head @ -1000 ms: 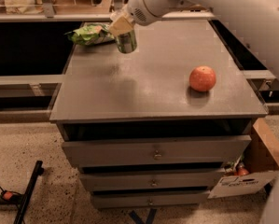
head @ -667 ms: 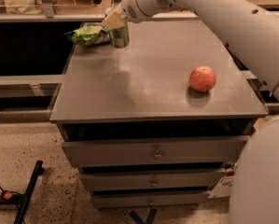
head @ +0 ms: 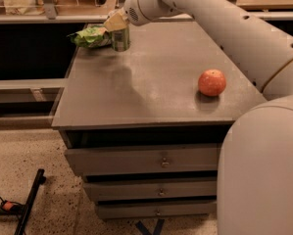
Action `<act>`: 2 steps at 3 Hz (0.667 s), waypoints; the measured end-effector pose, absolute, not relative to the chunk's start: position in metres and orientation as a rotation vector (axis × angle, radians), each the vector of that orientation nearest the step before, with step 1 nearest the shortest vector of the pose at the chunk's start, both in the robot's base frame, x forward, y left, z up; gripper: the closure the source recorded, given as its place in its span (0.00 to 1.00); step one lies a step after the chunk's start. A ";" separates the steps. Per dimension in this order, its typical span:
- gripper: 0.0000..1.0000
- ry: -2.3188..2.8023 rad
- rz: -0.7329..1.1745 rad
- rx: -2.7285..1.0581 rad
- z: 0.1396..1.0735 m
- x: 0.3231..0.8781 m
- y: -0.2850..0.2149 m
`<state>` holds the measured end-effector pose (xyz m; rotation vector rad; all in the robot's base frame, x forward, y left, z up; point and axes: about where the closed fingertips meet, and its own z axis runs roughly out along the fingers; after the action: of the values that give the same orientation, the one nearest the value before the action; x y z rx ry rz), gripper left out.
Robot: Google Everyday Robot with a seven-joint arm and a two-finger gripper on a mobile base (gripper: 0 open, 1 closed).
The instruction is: Move green can near green rice chip bag
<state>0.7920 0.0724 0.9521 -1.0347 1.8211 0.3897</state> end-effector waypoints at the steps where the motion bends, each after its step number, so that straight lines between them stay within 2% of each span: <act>1: 0.35 1.822 0.393 -1.038 0.950 0.792 0.075; 2: 0.12 1.800 0.455 -1.076 0.941 0.793 0.081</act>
Offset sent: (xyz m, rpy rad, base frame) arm 0.0036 0.0136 -0.0235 0.0683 0.0371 0.1680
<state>0.7932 0.0815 0.9411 -1.0760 1.7996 0.4546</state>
